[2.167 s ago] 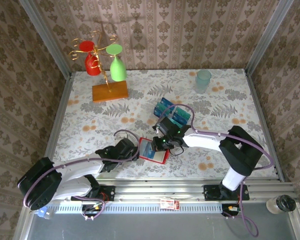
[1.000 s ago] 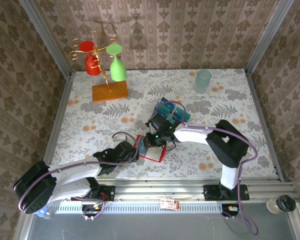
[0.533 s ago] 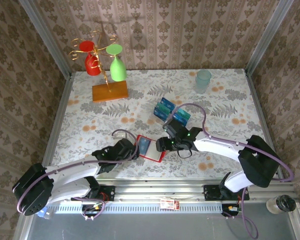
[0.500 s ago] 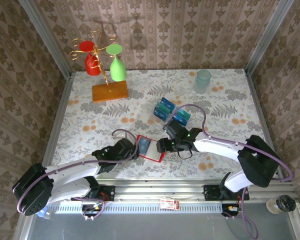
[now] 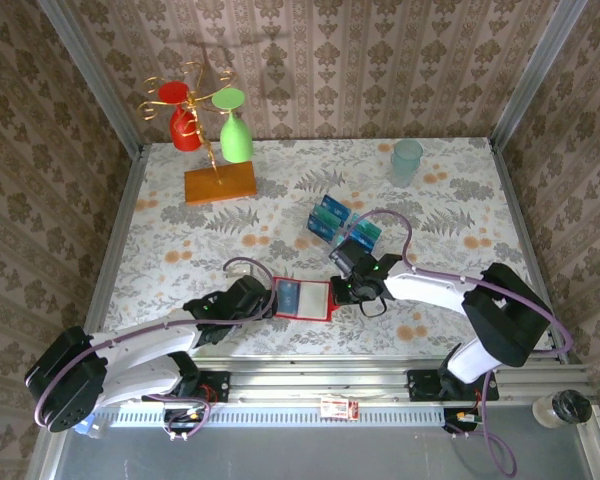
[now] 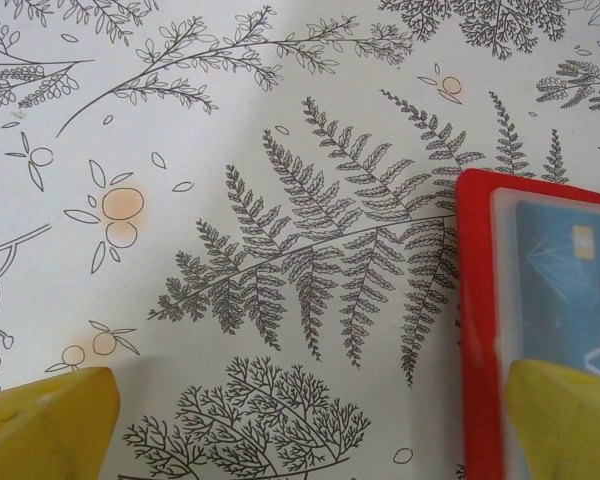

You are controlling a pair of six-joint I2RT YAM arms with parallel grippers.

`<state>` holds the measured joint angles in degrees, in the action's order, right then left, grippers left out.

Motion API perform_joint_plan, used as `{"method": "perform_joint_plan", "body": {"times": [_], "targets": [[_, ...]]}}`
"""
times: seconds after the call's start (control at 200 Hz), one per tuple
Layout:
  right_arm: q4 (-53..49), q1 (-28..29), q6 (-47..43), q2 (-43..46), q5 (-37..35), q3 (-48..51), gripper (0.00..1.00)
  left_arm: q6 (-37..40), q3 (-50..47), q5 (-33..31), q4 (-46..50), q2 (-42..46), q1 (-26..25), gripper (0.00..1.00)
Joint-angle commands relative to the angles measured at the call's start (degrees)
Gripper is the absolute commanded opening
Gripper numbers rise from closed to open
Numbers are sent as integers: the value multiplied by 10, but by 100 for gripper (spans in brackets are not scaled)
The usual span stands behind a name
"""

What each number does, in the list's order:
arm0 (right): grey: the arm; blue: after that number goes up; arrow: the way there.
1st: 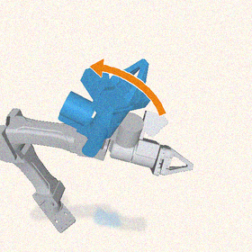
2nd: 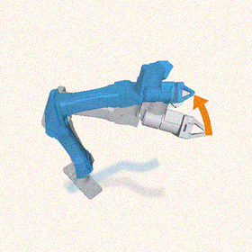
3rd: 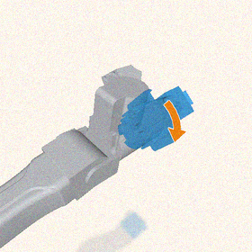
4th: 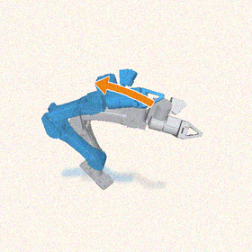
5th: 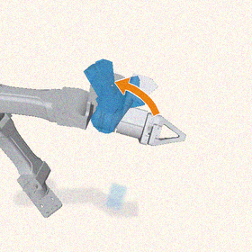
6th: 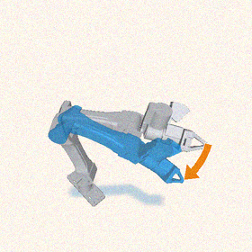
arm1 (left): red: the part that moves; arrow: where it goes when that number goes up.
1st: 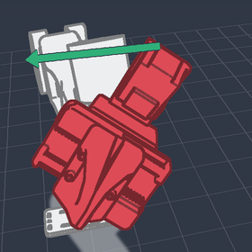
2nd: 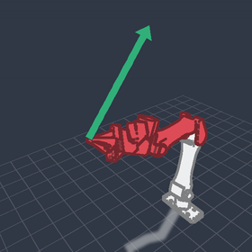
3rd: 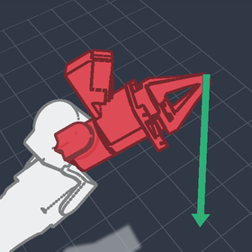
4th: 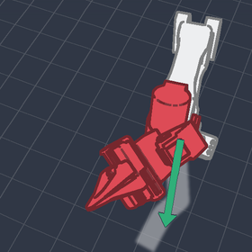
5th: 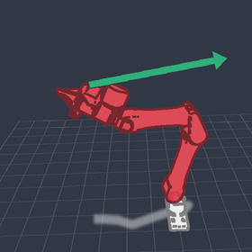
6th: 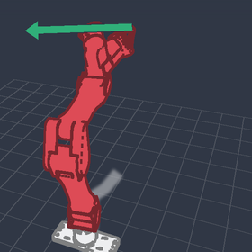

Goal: Put the credit cards into the card holder

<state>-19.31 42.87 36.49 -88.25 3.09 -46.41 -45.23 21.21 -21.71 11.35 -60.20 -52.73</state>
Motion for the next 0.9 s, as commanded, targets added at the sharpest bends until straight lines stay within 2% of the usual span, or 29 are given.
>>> {"method": "perform_joint_plan", "body": {"times": [0.0, 0.04, 0.13, 0.2, 0.31, 0.69, 0.895], "targets": [[-32, -13, -30, 16, -5, -16, 29, 9, 15, -3, 12, 6, 5, 100], [-34, -13, -33, 26, -1, -17, 36, 11, 14, -2, 11, 5, 7, 100], [-36, -13, -25, 57, 3, -16, 35, 13, 14, 2, 5, 0, 9, 100], [-26, -13, -17, 79, 10, -11, 31, 13, 15, 5, 0, -3, 9, 100], [3, -11, -13, 80, 49, -15, 18, 18, 19, 8, -8, -11, 10, 100], [100, 26, 14, -57, 113, -74, 1, 29, 17, -1, -14, -51, 18, 100], [125, 39, 26, -113, 121, -100, 0, 28, 6, -1, -18, -60, 18, 100]]}}
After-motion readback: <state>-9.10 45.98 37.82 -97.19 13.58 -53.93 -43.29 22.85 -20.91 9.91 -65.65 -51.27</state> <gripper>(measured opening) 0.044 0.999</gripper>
